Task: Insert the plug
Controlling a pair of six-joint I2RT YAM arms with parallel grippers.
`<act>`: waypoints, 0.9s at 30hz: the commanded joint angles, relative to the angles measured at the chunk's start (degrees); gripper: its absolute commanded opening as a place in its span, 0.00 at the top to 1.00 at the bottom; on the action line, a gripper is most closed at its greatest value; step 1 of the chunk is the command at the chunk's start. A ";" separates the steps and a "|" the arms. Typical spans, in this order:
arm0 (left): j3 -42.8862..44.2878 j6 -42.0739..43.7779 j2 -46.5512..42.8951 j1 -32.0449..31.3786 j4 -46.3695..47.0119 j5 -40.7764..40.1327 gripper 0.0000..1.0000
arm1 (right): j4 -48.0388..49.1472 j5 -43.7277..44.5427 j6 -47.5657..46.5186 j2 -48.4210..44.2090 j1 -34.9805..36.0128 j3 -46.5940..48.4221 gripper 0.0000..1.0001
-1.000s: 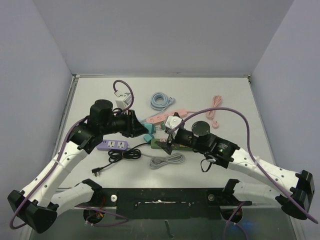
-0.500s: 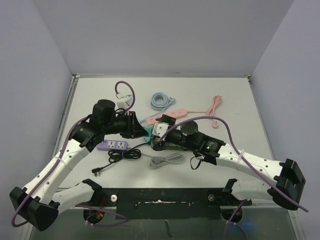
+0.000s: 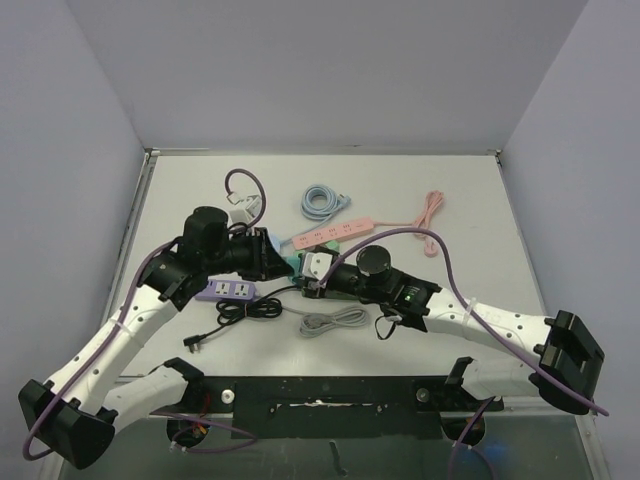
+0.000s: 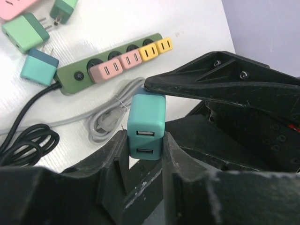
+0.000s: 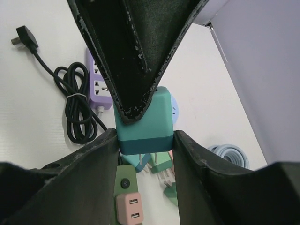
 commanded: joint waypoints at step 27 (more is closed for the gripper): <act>-0.25 13.93 5.76 14.85 3.10 -17.54 1.00 | 4.28 30.38 42.47 -9.28 0.10 -7.05 0.11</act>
